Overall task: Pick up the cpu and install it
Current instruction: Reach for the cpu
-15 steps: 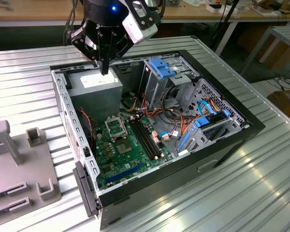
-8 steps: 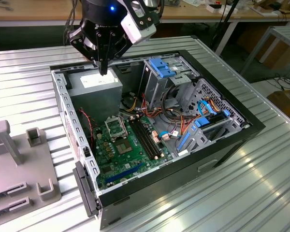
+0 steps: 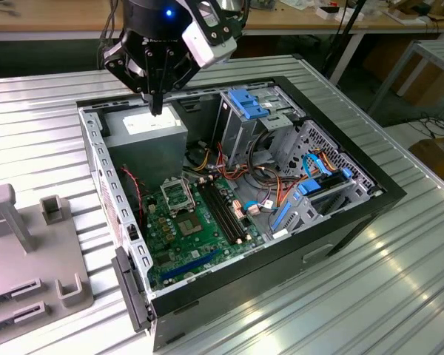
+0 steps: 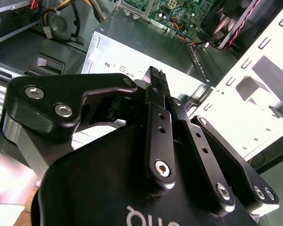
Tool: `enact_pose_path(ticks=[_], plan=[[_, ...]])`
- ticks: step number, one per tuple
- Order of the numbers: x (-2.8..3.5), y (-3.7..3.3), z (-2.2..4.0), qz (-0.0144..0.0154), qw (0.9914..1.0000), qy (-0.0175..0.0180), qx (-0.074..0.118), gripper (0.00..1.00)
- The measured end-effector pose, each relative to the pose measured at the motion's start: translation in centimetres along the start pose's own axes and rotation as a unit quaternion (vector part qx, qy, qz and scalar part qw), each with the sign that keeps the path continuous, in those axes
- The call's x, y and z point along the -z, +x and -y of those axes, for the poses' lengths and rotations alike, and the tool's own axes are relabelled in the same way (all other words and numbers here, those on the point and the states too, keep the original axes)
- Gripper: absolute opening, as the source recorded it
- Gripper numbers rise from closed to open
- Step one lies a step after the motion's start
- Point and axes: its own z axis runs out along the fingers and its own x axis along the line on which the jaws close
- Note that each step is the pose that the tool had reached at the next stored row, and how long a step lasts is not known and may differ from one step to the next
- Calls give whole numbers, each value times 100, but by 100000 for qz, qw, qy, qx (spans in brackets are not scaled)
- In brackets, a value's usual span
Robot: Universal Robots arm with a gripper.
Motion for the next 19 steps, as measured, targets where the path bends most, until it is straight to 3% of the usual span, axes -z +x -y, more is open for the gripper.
enact_pose_path(ticks=[19], plan=[[-3,52,4,1,100000,0,3,11]])
